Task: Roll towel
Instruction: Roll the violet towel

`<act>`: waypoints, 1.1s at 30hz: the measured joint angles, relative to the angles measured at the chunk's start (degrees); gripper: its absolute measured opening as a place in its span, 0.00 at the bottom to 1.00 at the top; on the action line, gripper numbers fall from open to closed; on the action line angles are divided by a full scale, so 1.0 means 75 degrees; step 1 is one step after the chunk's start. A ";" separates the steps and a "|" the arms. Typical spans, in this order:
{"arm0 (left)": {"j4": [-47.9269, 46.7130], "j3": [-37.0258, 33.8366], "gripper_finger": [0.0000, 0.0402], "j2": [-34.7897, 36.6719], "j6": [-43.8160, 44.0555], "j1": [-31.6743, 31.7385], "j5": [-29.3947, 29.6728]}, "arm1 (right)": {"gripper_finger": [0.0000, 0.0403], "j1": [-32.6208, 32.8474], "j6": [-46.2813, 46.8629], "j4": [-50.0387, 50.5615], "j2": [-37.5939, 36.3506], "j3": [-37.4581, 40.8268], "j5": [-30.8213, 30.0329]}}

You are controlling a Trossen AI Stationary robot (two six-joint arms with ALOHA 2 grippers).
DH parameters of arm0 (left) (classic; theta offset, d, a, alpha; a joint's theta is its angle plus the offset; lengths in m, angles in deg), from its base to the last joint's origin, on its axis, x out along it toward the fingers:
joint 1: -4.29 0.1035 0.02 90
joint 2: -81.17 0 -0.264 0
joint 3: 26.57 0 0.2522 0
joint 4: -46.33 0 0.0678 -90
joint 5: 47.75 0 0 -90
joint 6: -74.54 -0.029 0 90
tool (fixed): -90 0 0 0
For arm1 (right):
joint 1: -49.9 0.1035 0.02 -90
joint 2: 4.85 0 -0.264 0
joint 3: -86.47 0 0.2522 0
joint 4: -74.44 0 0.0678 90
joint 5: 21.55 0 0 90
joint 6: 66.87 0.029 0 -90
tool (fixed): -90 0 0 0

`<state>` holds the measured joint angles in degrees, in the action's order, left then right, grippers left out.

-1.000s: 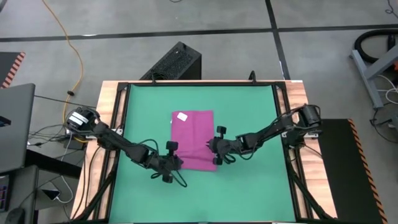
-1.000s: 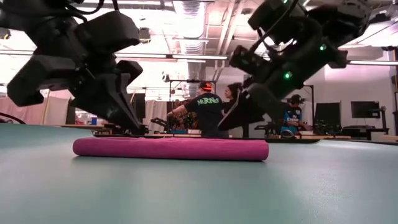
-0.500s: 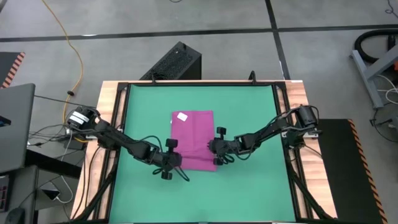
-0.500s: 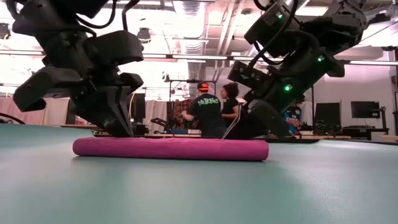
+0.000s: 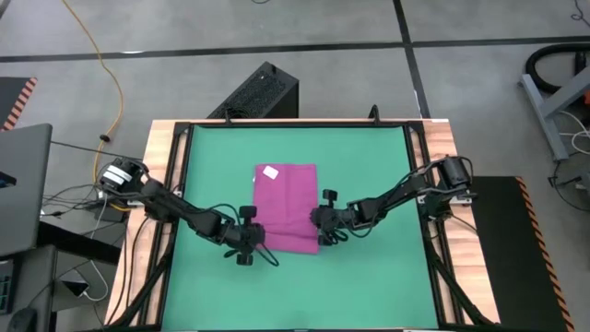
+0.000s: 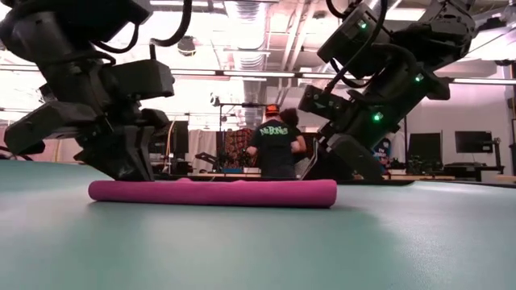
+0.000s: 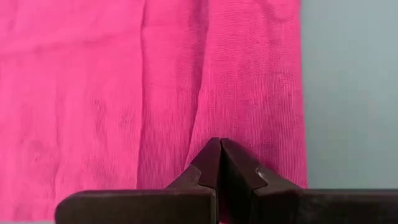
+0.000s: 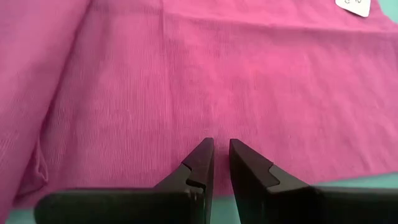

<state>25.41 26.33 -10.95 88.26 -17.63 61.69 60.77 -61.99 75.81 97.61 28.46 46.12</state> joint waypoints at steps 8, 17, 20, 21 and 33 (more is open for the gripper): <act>-0.0300 -0.0006 0.00 0.0000 0.0828 -0.0353 0.0253 | 0.18 0.0000 0.0114 0.0219 -0.0012 -0.0006 -0.0006; -0.0233 -0.0012 0.00 0.0000 0.1374 -0.0594 0.0651 | 0.18 0.0176 -0.0230 -0.0206 -0.0088 0.0003 -0.0505; -0.0074 -0.0012 0.00 0.0000 0.1410 -0.0597 0.0703 | 0.18 0.0473 -0.0286 -0.0417 -0.0336 0.0006 -0.0967; -0.0048 -0.0012 0.00 0.0000 0.1407 -0.0597 0.0706 | 0.18 0.0619 -0.0366 -0.0443 -0.0469 0.0006 -0.1109; 0.0072 -0.0017 0.00 -0.0003 0.1628 -0.0589 0.0887 | 0.25 0.2372 -0.1065 -0.0370 -0.0713 0.0079 -0.0810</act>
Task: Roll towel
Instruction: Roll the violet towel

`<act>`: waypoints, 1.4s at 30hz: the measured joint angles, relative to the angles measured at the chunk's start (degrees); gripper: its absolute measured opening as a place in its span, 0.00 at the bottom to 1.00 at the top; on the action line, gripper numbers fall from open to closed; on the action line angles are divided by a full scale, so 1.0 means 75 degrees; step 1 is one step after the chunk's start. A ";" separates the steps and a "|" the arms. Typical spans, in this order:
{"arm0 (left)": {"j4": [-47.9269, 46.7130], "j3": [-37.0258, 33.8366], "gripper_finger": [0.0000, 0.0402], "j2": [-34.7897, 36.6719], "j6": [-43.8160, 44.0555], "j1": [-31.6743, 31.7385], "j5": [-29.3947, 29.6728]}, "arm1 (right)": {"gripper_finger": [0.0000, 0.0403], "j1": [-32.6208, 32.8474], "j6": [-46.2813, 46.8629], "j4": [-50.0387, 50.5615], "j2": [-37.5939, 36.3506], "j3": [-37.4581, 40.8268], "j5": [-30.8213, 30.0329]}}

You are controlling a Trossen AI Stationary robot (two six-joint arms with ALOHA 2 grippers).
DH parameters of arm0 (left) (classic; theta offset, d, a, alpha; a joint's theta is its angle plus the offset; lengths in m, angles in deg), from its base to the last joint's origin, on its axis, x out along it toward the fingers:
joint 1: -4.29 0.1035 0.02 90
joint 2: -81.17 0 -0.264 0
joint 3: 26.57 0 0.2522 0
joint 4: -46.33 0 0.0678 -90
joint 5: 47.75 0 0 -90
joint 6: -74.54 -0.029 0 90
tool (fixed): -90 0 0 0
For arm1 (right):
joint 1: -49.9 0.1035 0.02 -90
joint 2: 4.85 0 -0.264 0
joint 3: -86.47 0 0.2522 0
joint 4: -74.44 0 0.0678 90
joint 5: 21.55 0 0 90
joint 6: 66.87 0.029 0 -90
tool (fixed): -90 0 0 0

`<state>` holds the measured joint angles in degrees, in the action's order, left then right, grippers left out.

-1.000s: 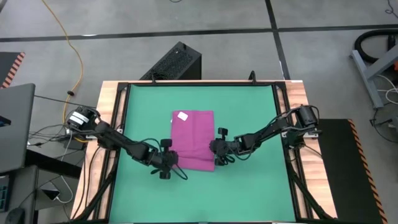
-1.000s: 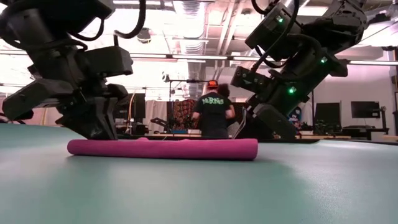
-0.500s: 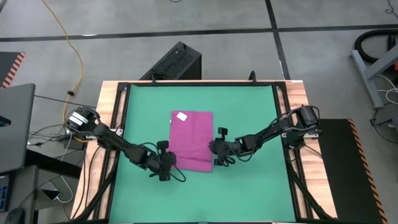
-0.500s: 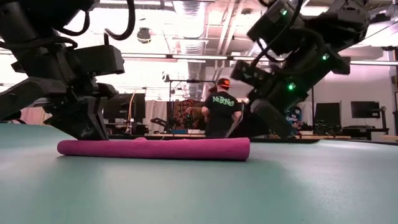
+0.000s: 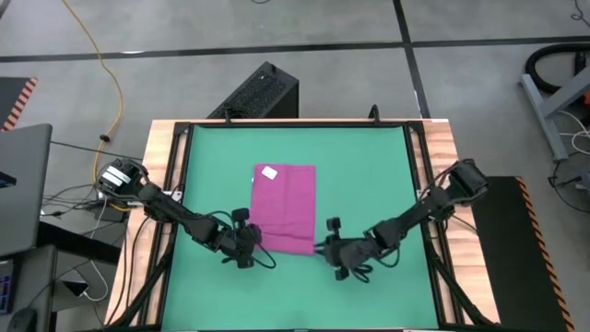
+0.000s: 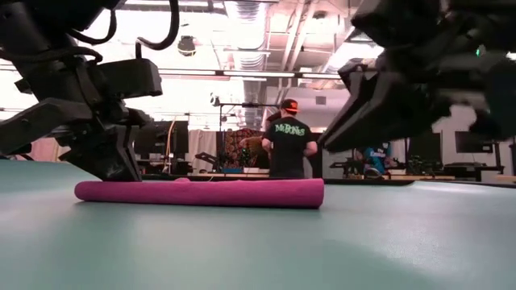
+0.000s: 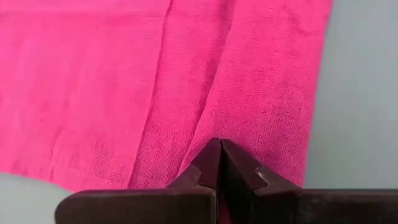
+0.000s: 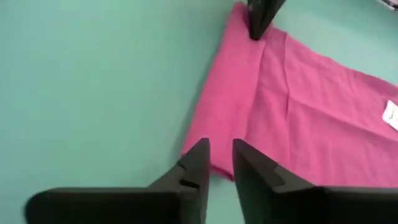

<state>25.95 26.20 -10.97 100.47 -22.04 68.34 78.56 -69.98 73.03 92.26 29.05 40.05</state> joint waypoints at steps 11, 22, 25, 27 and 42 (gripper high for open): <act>-0.0007 -0.0003 0.00 -0.0003 0.0092 0.0003 0.0078 | 0.65 -0.0187 -0.0378 -0.1660 0.1310 -0.0015 0.0084; -0.0003 -0.0002 0.00 -0.0003 0.0102 0.0006 0.0014 | 0.66 -0.0290 -0.0565 -0.1929 0.1478 -0.0026 -0.0198; 0.0004 -0.0002 0.00 -0.0003 0.0109 0.0006 0.0013 | 0.66 -0.0355 -0.0618 -0.2109 0.1633 -0.0027 -0.0193; 0.0003 0.0000 0.00 -0.0003 0.0128 0.0006 0.0011 | 0.66 -0.0374 -0.0653 -0.2348 0.1823 -0.0058 -0.0155; -0.0002 0.0000 0.00 0.0000 0.0210 0.0009 -0.0103 | 0.51 -0.0078 -0.0599 -0.2497 0.2173 -0.0102 -0.0819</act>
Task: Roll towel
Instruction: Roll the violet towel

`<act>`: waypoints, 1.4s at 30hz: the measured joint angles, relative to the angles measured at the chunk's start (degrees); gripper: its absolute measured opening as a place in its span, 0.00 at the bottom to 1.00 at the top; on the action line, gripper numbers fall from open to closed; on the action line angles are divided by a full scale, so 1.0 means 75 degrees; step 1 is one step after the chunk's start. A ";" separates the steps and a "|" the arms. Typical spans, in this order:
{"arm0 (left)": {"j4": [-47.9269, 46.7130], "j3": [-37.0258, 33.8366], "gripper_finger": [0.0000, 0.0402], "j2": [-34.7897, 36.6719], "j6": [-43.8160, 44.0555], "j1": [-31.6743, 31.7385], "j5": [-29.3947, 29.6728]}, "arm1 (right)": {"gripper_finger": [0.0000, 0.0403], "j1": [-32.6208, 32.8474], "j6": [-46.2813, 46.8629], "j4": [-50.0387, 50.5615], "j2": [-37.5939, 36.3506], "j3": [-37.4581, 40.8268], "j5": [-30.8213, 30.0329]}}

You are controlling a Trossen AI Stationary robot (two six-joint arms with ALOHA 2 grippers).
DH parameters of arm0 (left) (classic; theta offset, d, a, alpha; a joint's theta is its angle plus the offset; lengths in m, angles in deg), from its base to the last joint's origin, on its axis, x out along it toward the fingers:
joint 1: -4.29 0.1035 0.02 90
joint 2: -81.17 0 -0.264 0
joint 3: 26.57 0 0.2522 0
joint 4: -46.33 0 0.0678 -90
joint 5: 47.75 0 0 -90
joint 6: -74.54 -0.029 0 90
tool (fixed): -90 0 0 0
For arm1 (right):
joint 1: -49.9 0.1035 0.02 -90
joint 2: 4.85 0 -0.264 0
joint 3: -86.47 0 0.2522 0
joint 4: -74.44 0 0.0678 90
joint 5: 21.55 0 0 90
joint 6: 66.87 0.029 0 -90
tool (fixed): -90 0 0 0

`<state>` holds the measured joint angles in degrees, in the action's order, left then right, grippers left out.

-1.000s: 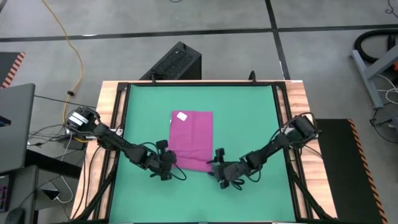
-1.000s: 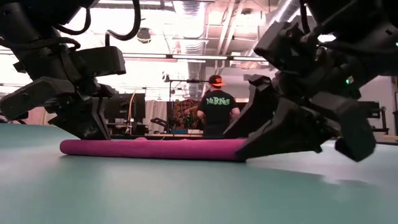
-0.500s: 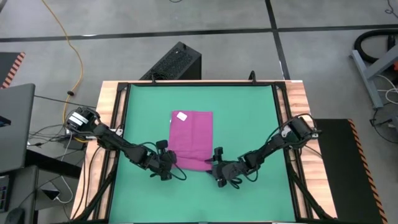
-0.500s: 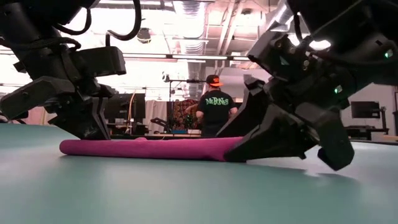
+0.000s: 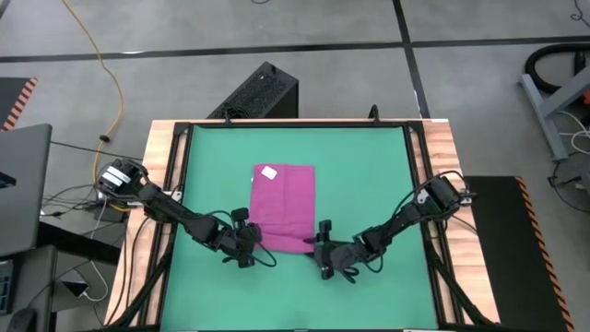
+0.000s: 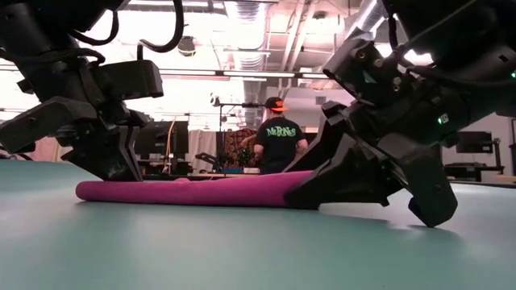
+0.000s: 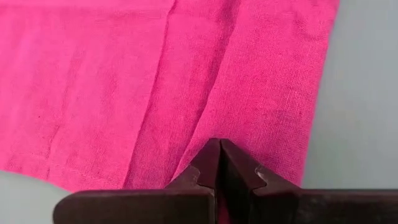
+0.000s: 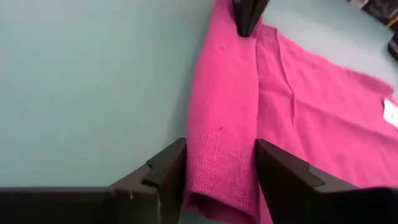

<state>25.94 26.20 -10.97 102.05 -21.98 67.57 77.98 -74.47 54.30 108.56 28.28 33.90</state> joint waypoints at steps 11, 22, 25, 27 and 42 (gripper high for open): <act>0.0010 0.0003 0.00 0.0000 0.0023 0.0000 -0.0085 | 0.29 -0.0274 0.0630 0.0614 0.0008 -0.0011 0.0090; 0.0005 0.0009 0.00 0.0000 -0.0006 0.0000 -0.0114 | 0.59 -0.0016 -0.0140 0.0993 -0.1190 0.0044 -0.0071; -0.0003 0.0009 0.00 0.0002 -0.0013 0.0000 -0.0114 | 0.68 0.0150 -0.0562 0.0956 -0.1304 0.0039 0.0158; -0.0007 0.0009 0.00 0.0001 -0.0020 0.0000 -0.0117 | 0.72 0.0275 -0.0999 0.0737 -0.1311 0.0035 0.0295; -0.0065 0.0009 0.00 0.0006 0.0023 -0.0003 -0.0137 | 0.73 -0.0156 -0.0669 0.0361 -0.0231 -0.0008 0.0478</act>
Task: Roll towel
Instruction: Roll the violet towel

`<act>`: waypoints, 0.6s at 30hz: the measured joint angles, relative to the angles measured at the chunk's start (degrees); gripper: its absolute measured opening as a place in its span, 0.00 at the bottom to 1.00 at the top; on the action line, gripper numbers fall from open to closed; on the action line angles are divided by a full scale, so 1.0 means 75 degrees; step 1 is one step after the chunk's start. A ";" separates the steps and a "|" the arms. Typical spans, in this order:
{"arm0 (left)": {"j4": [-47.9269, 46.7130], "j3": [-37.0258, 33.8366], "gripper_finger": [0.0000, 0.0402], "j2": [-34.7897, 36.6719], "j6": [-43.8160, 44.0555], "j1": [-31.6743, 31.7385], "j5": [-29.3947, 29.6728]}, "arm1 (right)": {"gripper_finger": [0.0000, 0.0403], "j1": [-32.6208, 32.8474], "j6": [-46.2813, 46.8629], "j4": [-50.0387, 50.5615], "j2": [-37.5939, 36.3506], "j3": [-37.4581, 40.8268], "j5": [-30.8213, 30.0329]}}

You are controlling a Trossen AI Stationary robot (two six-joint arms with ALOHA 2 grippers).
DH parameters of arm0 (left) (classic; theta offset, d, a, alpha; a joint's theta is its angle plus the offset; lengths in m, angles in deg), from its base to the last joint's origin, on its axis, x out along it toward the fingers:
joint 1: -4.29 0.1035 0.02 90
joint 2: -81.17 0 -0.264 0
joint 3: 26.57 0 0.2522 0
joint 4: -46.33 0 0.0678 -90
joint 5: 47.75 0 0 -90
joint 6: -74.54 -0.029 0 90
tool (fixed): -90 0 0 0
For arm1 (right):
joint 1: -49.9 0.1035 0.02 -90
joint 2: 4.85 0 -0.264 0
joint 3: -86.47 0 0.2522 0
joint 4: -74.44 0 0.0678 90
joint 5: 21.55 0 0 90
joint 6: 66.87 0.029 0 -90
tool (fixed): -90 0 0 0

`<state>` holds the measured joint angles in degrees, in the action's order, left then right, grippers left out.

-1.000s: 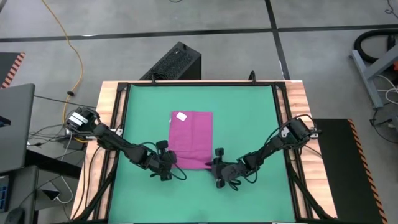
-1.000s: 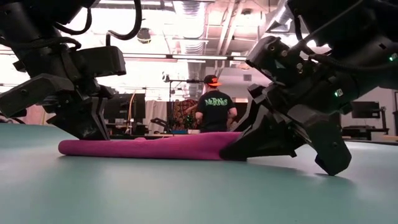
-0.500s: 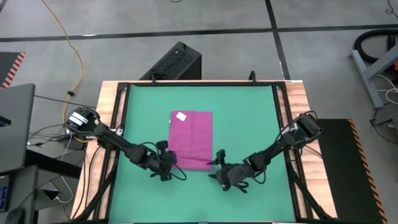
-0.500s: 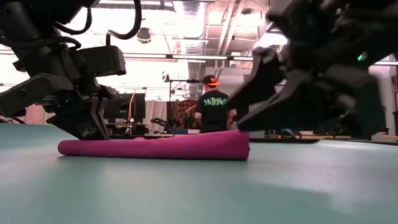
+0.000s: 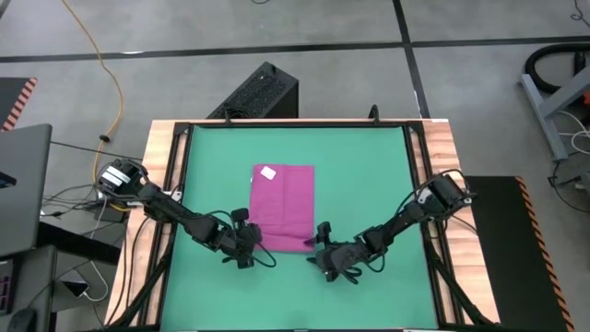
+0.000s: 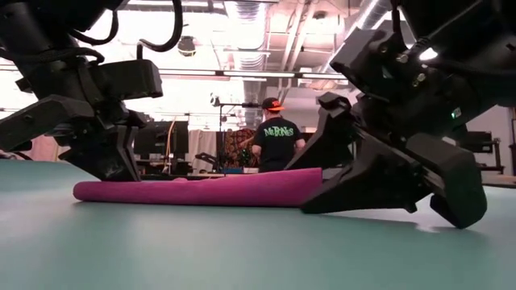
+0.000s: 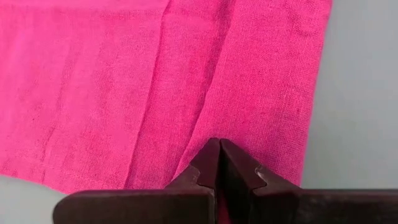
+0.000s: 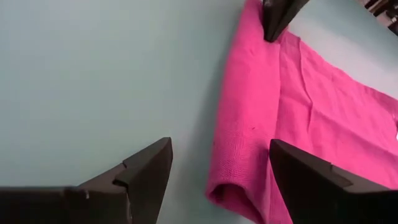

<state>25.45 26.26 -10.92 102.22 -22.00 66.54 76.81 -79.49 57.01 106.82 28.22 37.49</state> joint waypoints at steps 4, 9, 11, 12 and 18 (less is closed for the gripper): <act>0.0003 0.0000 0.00 0.0000 0.0000 0.0003 0.0000 | 0.68 -0.0041 0.0283 0.0115 0.0112 -0.0003 -0.0236; 0.0006 0.0000 0.00 0.0000 0.0000 0.0003 0.0002 | 0.57 -0.0124 0.0949 0.0558 0.0118 -0.0023 -0.0383; 0.0001 0.0000 0.00 0.0000 0.0000 0.0003 0.0011 | 0.50 -0.0150 0.1120 0.0607 0.0121 -0.0019 -0.0389; 0.0003 0.0000 0.00 0.0000 0.0000 0.0003 0.0012 | 0.47 -0.0159 0.1177 0.0614 0.0124 -0.0017 -0.0391; 0.0064 0.0017 0.00 0.0000 -0.0067 0.0003 -0.0003 | 0.21 -0.0168 0.1602 0.0708 0.0129 0.0000 -0.0437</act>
<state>25.93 26.39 -10.92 101.72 -21.98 66.52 75.55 -67.48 62.32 107.79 28.22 34.21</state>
